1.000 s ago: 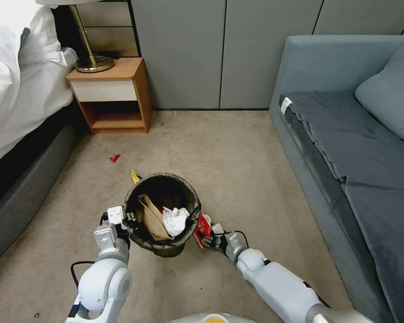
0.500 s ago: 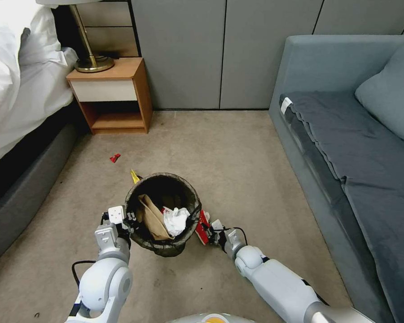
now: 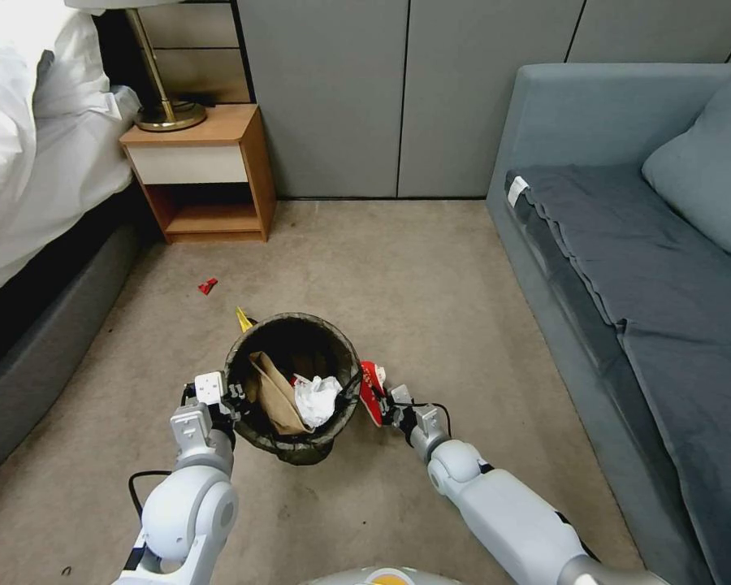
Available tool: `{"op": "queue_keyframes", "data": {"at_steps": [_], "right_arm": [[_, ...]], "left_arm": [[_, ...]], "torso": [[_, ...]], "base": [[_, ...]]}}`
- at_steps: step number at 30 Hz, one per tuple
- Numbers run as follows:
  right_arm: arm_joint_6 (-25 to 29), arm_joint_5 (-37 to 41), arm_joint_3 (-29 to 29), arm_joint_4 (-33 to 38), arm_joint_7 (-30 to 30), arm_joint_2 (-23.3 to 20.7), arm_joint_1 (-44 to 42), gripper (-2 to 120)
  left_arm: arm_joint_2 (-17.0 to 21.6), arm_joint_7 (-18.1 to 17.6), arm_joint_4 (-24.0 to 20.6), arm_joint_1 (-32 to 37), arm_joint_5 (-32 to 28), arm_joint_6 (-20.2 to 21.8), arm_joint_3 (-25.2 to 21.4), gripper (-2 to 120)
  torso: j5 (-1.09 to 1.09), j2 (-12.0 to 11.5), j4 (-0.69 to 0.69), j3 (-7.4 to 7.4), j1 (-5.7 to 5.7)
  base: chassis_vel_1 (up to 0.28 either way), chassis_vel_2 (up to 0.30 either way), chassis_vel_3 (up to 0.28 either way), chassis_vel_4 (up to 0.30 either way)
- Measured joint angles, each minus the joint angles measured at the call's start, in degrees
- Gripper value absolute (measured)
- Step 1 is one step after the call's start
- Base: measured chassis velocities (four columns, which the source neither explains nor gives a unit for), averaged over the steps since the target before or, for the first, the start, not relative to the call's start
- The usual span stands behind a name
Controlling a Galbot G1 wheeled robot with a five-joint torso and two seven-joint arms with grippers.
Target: Pick up the trash bin, then pick up the garbage from the floor and place it into the trash bin.
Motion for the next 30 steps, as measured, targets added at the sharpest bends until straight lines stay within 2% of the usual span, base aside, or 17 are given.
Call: {"op": "queue_keyframes", "data": {"at_steps": [2, 6, 7, 10, 11, 14, 15, 17, 18, 20, 21, 23, 30], "right_arm": [[0.2, 0.37, 0.37, 0.92, 0.29, -0.26, -0.39, 0], [2.02, 3.5, 3.47, 11.67, 2.41, -2.76, -3.14, 0], [2.02, 3.5, 3.47, 11.67, 2.41, -2.76, -3.14, 0], [3.4, 4.3, 6.97, 23.47, 2.89, -4.75, -5.09, 0], [3.4, 4.3, 6.97, 23.47, 2.89, -4.75, -5.09, 0], [4.35, 4.43, 8.79, 34.7, 2.75, -6.24, -7.03, 0], [4.35, 4.43, 8.79, 34.7, 2.75, -6.24, -7.03, 0], [4.74, 4.38, 9.23, 41.65, 2.21, -7.07, -8.24, 0], [4.78, 4.14, 9.17, 45.01, 1.74, -7.35, -8.97, 0], [4.84, 4.02, 9.15, 45.96, 1.6, -7.43, -9.15, 0], [5.03, 3.54, 8.96, 49.41, 0.91, -7.53, -9.95, 0], [5.09, 3.24, 8.68, 51.21, 0.34, -7.5, -10.57, 0], [5.18, 1.35, 5.48, 55.21, -1.37, -8.35, -13.57, 0]], "left_arm": [[0.05, 0.0, 0.0, 0.0, -0.02, 0.01, 0.02, 0], [0.7, 0.0, 0.11, 0.3, -0.12, 0.02, 0.0, 0], [0.7, 0.0, 0.11, 0.3, -0.12, 0.02, 0.0, 0], [0.89, 0.0, 0.3, 0.47, -0.06, 0.02, 0.17, 0], [0.89, 0.0, 0.3, 0.47, -0.06, 0.02, 0.17, 0], [0.65, 0.07, 0.52, 1.02, 0.52, -0.23, 0.48, 0], [0.65, 0.07, 0.52, 1.02, 0.52, -0.23, 0.48, 0], [0.56, 0.19, 0.58, 1.34, 0.89, -0.49, 0.53, 0], [0.54, 0.22, 0.59, 1.44, 1.01, -0.55, 0.56, 0], [0.53, 0.22, 0.58, 1.46, 1.04, -0.56, 0.57, 0], [0.52, 0.23, 0.54, 1.49, 1.1, -0.56, 0.67, 0], [0.52, 0.23, 0.42, 1.51, 1.14, -0.55, 0.77, 0], [0.33, 0.22, 0.24, 1.58, 1.56, -0.51, 1.22, 0]], "torso": [[0.0, 0.0, 0.01, 0.0, -0.01], [-0.02, 0.0, 0.0, 0.0, -0.01], [-0.02, 0.0, 0.0, 0.0, -0.01], [-0.02, 0.0, 0.01, -0.01, 0.0], [-0.02, 0.0, 0.01, -0.01, 0.0], [0.01, 0.0, 0.0, 0.0, 0.0], [0.01, 0.0, 0.0, 0.0, 0.0], [-0.03, 0.0, 0.01, -0.01, -0.01], [0.02, 0.0, 0.01, 0.0, -0.01], [0.01, 0.0, 0.01, -0.01, -0.01], [-0.03, 0.0, 0.0, -0.01, -0.01], [0.01, 0.0, 0.0, 0.0, -0.01], [-0.01, 0.0, 0.01, -0.01, -0.01]], "base": [[0.0, 0.0, 0.0, 0.0], [0.0, 0.0, 0.0, 0.0], [0.0, 0.0, 0.0, 0.0], [0.0, 0.0, 0.0, 0.0], [0.0, 0.0, 0.0, 0.0], [0.0, 0.0, 0.0, 0.0], [0.0, 0.0, 0.0, 0.0], [0.0, 0.0, 0.0, 0.0], [0.0, 0.0, 0.0, 0.0], [0.0, 0.0, 0.0, 0.0], [0.0, 0.0, 0.0, 0.0], [0.0, 0.0, 0.0, 0.0], [0.0, 0.0, 0.0, 0.0]]}}
